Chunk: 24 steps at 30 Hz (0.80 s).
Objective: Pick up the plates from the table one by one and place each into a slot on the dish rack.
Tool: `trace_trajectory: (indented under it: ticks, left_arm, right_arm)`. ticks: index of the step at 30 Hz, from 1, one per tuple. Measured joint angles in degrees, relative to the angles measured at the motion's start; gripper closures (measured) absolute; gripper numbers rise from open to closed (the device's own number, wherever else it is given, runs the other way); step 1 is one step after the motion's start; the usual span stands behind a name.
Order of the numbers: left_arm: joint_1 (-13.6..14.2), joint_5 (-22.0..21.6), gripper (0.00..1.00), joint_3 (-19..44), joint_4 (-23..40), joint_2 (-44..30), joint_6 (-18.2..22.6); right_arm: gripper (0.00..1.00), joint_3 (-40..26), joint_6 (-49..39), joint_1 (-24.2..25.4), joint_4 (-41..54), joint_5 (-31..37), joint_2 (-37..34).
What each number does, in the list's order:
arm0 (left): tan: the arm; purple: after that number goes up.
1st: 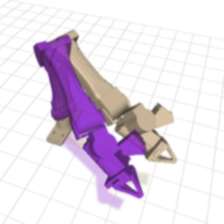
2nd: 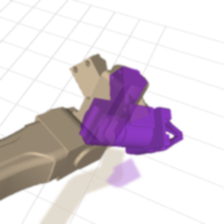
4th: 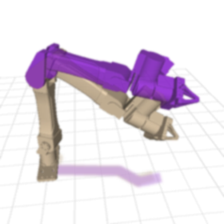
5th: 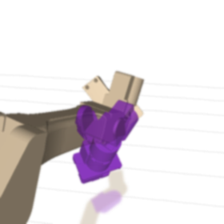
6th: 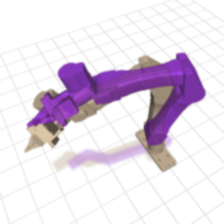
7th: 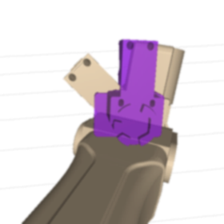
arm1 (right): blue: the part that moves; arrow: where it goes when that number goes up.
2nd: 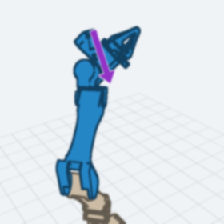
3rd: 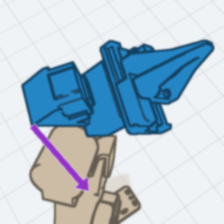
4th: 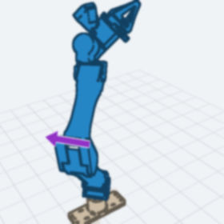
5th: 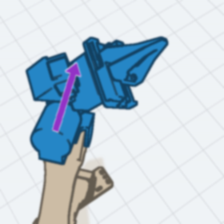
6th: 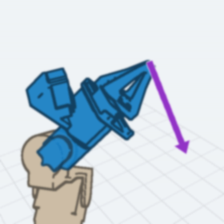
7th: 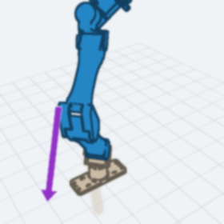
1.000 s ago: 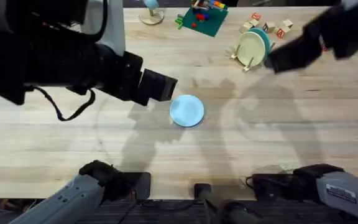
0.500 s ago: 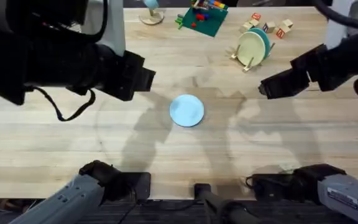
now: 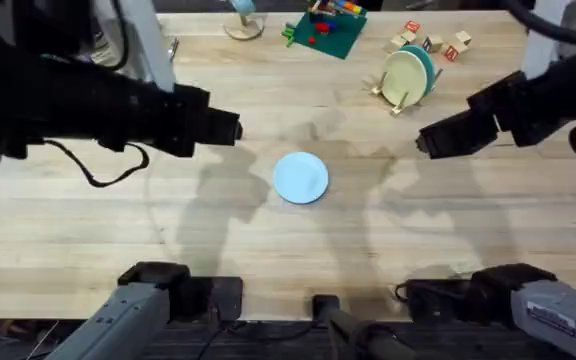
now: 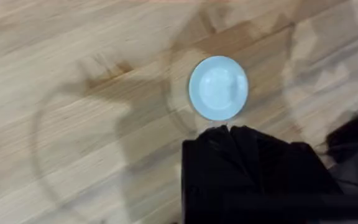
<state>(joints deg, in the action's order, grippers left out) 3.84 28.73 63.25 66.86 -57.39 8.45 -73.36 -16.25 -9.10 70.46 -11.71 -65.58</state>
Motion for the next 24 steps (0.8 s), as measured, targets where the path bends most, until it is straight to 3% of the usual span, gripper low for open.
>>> trace_trajectory:
  ticks: [3,8,14,24]
  left_arm:
    - [-5.09,7.79,0.957,-2.87,-0.69,-0.91,3.97]
    - [-9.57,18.38,0.957,-8.03,-3.09,-5.06,9.45]
    - [-9.99,25.30,0.957,-13.09,-8.39,-12.56,13.78]
    - [-9.99,29.52,0.960,-14.56,-11.10,-25.03,21.60]
  right_arm:
    - [0.006,0.00,0.00,0.00,0.00,-0.08,0.00]
    - [0.006,0.00,0.01,0.00,0.00,-0.13,0.00]
    - [0.005,0.00,0.01,0.00,-0.02,-0.13,0.00]
    - [0.005,0.00,0.00,0.00,0.00,-0.13,0.00]
